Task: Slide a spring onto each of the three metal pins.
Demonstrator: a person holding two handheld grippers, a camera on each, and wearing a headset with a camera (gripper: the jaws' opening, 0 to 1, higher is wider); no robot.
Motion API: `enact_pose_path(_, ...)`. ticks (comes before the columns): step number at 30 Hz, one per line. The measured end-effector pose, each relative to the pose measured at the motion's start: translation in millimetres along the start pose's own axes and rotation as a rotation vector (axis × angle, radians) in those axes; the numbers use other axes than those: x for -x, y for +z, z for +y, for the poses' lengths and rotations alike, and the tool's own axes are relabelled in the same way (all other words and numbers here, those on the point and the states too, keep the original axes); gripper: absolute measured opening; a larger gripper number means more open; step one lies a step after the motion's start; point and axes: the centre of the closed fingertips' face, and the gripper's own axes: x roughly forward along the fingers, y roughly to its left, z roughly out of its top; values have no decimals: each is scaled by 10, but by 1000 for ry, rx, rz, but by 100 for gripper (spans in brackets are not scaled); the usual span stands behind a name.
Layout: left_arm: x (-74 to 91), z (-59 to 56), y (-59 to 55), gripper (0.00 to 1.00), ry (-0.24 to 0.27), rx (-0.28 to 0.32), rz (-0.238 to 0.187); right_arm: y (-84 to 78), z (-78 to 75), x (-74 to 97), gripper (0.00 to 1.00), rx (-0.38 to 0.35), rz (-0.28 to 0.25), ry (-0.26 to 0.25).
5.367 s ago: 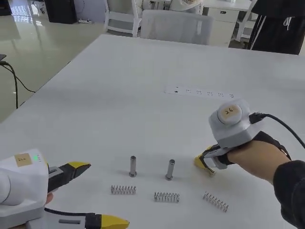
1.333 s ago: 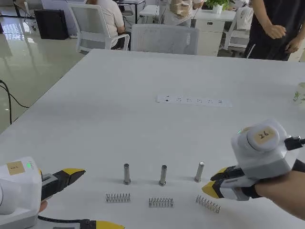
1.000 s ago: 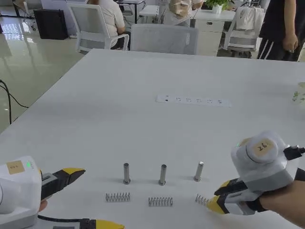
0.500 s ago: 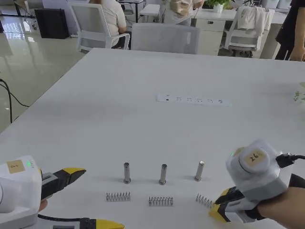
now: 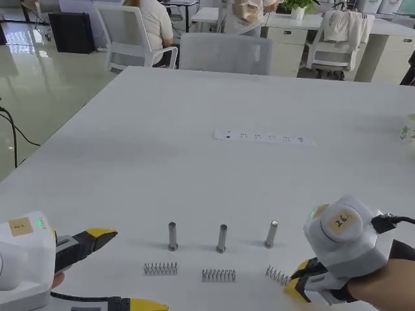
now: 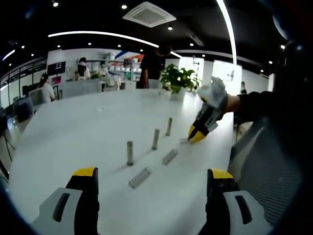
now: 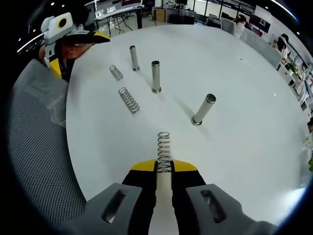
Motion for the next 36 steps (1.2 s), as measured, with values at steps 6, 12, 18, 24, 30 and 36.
enact_pose_path(6, 13, -22, 45, 86, -6, -8, -7, 54, 8, 79, 8, -29, -17, 10)
enact_pose_path(12, 18, -58, 82, 81, -17, -20, -12, 127, 53, 164, 8, -59, -44, 26)
enact_pose_path(18, 2, -129, 97, 70, -54, -27, -8, 233, 173, 217, 8, -50, -65, 62)
enact_pose_path(24, -31, -202, 116, 59, -100, -45, 2, 424, 328, 265, 8, 5, -86, 91)
enact_pose_path(30, -92, -223, 195, 53, -140, -73, 8, 565, 449, 248, 8, 51, -90, 116)
enact_pose_path(36, -197, -256, 236, 49, -180, -111, 29, 672, 540, 236, 8, 93, -92, 131)
